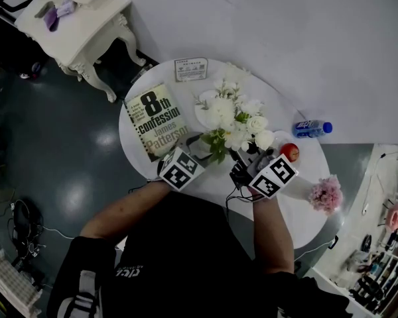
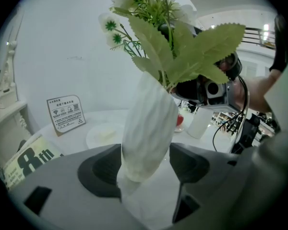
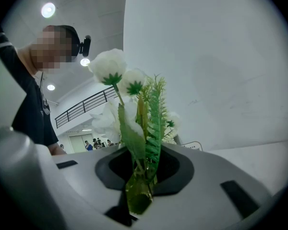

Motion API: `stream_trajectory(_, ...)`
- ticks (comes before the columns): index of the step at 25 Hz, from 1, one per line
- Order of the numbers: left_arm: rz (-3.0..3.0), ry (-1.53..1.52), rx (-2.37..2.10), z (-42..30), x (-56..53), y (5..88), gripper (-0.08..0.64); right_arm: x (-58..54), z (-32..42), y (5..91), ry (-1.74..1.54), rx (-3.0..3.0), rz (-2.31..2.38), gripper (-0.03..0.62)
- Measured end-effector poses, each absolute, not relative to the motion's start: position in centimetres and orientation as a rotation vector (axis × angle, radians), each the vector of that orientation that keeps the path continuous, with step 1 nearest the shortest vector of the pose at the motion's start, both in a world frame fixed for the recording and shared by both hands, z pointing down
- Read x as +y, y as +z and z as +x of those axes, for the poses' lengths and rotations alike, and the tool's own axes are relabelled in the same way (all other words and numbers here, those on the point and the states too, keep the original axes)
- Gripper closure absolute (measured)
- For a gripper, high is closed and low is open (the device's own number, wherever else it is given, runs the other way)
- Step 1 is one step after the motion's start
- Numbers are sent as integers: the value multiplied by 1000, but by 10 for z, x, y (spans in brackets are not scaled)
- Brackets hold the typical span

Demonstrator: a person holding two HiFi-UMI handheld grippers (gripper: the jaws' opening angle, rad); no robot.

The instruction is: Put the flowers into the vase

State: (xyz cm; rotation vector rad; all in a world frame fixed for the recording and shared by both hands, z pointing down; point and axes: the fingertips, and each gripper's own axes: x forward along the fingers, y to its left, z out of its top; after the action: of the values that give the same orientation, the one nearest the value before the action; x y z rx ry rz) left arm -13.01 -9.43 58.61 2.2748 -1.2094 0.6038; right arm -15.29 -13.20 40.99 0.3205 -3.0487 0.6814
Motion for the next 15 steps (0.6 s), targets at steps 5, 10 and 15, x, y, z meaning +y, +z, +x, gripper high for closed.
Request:
stream_trajectory(5,2296,625,-1196,-128,-95,585,239,-130,-154,411,665,-3041,301,514)
stream_trajectory(10,2327,646,-1199,-127,-100,581,207,-129,-154,414,676,-3032,297,514)
stream_trajectory(15,2352,649,-1182,-125,-105,582,207,-128,-153,419,688,-3020,293,514)
